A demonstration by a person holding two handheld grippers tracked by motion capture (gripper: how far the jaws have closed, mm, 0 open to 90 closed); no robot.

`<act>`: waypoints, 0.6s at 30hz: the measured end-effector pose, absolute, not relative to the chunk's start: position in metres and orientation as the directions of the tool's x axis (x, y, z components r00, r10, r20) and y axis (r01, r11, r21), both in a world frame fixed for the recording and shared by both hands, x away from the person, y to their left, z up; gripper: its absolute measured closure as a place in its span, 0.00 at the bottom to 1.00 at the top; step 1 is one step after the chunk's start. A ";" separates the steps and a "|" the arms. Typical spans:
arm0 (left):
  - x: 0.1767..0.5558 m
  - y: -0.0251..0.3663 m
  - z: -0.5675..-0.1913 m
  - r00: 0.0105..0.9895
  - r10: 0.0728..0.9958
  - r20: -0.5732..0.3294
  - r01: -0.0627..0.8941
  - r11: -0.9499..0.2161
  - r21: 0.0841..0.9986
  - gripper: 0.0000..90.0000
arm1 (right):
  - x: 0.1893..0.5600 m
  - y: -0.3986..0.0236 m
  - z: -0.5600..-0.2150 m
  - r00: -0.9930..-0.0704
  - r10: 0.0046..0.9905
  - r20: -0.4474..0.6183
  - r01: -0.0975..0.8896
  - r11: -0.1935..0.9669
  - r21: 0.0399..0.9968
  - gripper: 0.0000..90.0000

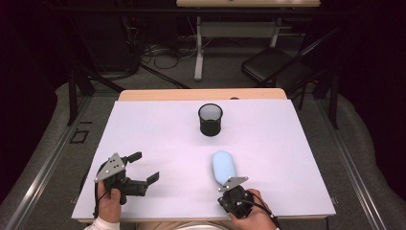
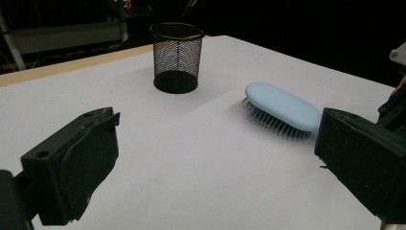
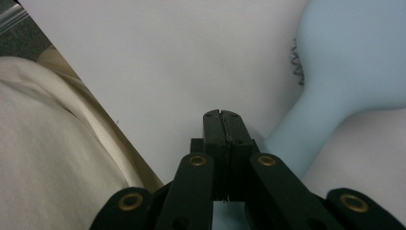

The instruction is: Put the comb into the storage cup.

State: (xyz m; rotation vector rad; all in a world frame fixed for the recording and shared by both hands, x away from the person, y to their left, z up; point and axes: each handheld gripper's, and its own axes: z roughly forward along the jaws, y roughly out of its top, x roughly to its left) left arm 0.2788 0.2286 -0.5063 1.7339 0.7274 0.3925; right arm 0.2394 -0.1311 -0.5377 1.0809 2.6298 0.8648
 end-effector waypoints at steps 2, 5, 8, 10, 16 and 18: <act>0.279 0.229 -0.506 0.751 0.651 -0.108 0.267 -0.150 0.952 0.01 | 0.240 -0.136 -0.538 -0.715 0.697 0.061 0.596 0.560 0.576 1.00; 0.279 0.229 -0.506 0.751 0.651 -0.108 0.268 -0.151 0.952 0.01 | 0.240 -0.140 -0.537 -0.705 0.706 0.060 0.603 0.554 0.574 1.00; 0.279 0.228 -0.507 0.752 0.651 -0.107 0.267 -0.152 0.952 0.01 | 0.241 -0.143 -0.536 -0.698 0.713 0.056 0.607 0.549 0.574 1.00; 0.279 0.228 -0.507 0.751 0.651 -0.107 0.267 -0.152 0.952 0.01 | 0.241 -0.147 -0.536 -0.690 0.721 0.054 0.613 0.543 0.574 1.00; 0.279 0.228 -0.507 0.751 0.651 -0.107 0.267 -0.152 0.952 0.01 | 0.242 -0.154 -0.535 -0.677 0.734 0.053 0.622 0.532 0.574 1.00; 0.279 0.228 -0.507 0.752 0.650 -0.106 0.266 -0.153 0.952 0.01 | 0.243 -0.155 -0.535 -0.676 0.736 0.051 0.620 0.529 0.579 1.00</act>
